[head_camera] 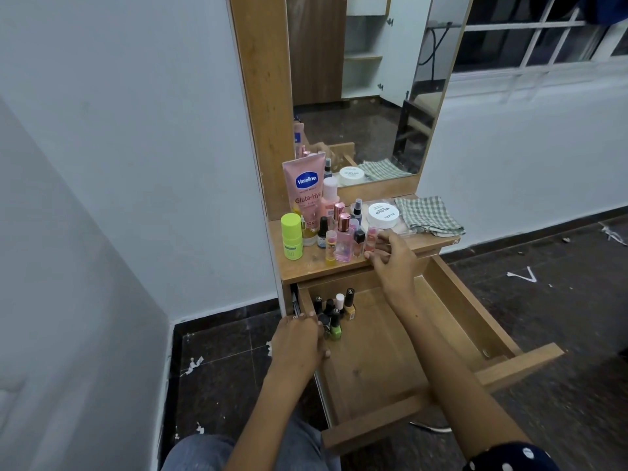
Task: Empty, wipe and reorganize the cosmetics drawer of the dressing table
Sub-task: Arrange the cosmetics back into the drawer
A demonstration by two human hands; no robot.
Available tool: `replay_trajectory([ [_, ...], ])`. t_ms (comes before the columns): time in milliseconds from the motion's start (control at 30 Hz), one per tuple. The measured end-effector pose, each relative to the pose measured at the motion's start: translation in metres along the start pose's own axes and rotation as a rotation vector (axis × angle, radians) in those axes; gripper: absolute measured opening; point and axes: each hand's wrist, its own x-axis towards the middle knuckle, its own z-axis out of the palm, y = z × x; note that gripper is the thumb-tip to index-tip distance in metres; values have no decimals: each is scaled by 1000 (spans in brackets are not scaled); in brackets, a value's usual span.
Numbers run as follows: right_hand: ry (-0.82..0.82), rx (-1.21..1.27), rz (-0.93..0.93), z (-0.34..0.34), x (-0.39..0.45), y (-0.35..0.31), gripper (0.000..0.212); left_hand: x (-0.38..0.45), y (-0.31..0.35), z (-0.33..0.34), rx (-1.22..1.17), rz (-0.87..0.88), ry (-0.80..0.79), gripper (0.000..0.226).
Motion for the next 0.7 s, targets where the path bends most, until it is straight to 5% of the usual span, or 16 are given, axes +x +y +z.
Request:
replay_trajectory([
  [167, 110, -49, -62, -5, -34, 1, 28, 0, -2, 3, 32, 17, -4, 44],
  [267, -27, -71, -166, -1, -60, 6, 14, 3, -4, 0, 7, 48, -21, 41],
  [500, -140, -47, -194, 5, -64, 14, 15, 38, -2, -44, -168, 135, 676, 35],
  [700, -176, -26, -219, 9, -68, 13, 20, 85, -19, -71, 239, 192, 849, 55],
])
